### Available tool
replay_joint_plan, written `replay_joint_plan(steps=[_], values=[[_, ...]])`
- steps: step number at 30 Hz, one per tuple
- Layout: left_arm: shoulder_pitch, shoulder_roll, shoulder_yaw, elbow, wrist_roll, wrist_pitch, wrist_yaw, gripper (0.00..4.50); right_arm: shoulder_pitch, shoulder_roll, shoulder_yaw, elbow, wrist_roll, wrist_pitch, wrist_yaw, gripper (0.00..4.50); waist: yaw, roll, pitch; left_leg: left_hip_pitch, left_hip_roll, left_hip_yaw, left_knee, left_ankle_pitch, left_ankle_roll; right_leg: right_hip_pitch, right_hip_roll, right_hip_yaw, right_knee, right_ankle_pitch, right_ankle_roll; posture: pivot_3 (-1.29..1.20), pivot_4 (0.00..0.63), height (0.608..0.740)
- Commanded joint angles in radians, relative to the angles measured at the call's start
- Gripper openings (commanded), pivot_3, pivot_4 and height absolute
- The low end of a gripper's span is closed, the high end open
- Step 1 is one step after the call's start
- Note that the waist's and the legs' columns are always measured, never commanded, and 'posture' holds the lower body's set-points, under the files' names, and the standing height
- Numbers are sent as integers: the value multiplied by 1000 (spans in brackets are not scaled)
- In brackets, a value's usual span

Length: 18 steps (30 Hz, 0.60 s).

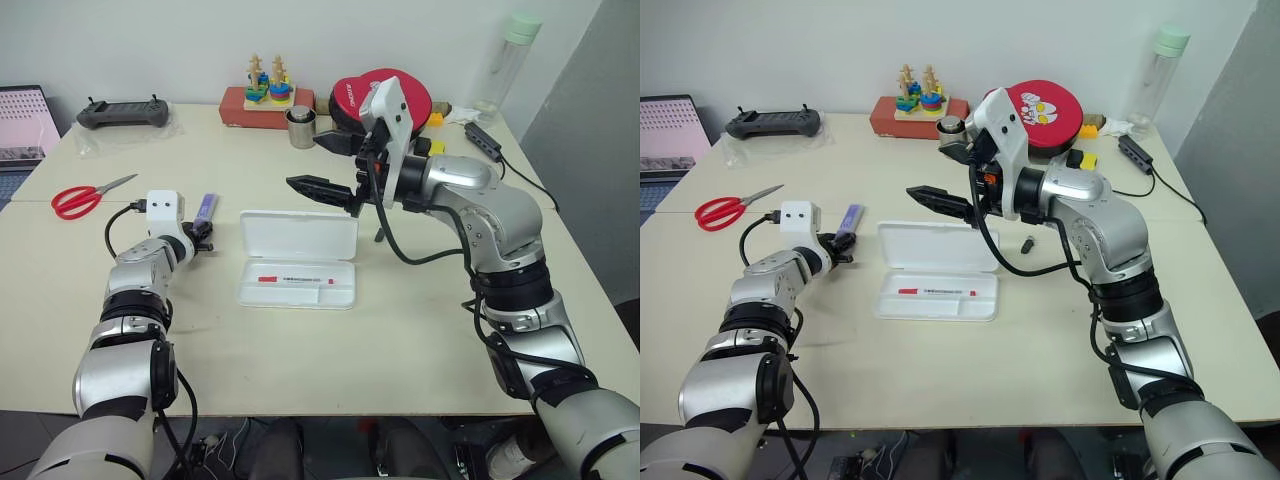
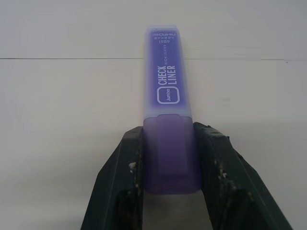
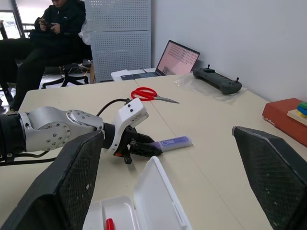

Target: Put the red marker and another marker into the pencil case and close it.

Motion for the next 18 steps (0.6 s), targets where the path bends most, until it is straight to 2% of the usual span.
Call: replay_joint_plan(steps=[1, 4, 8, 11, 14, 18], values=[[39, 21, -2, -393, -170, -20, -330, 1204, 34, -66, -66, -95, 77, 22, 71, 4500, 0, 0, 0, -1, 0, 0, 0, 0, 0, 0, 0, 0, 0, 0, 0, 0, 150, 740], [83, 96, -56, -687, -293, 91, -582, 1204, 66, -129, -99, -136, 136, 54, 127, 4500, -1, 0, 0, -5, 0, -1, 0, 0, -1, -2, -1, -1, -1, 0, 0, 0, 150, 740], [91, 209, -148, -871, -370, 210, -831, 1204, 108, -201, -94, -166, 156, 53, 195, 4500, -7, 1, 0, -3, -1, 0, -1, 0, 0, -2, -2, 0, -1, 0, -1, 0, 150, 740], [100, 296, -258, -922, -310, 186, -983, 1204, 111, -221, -92, -158, 143, 40, 198, 4500, -16, 2, 1, 2, -1, 2, -3, 0, 0, 1, -1, 2, -1, -1, -1, 0, 150, 740], [138, 392, -423, -912, -123, 48, -1098, 1204, 129, -246, -101, -167, 134, 31, 201, 4500, -28, 2, 1, 3, 2, 2, -4, 0, 0, 1, 2, 3, -1, -2, 0, 0, 150, 740], [115, 387, -502, -774, 7, -91, -1104, 1204, 182, -263, -105, -225, 146, 36, 184, 4500, -26, 2, 1, 4, 2, 3, -3, 0, 1, 0, 2, 4, 0, -2, 0, 0, 150, 740]])
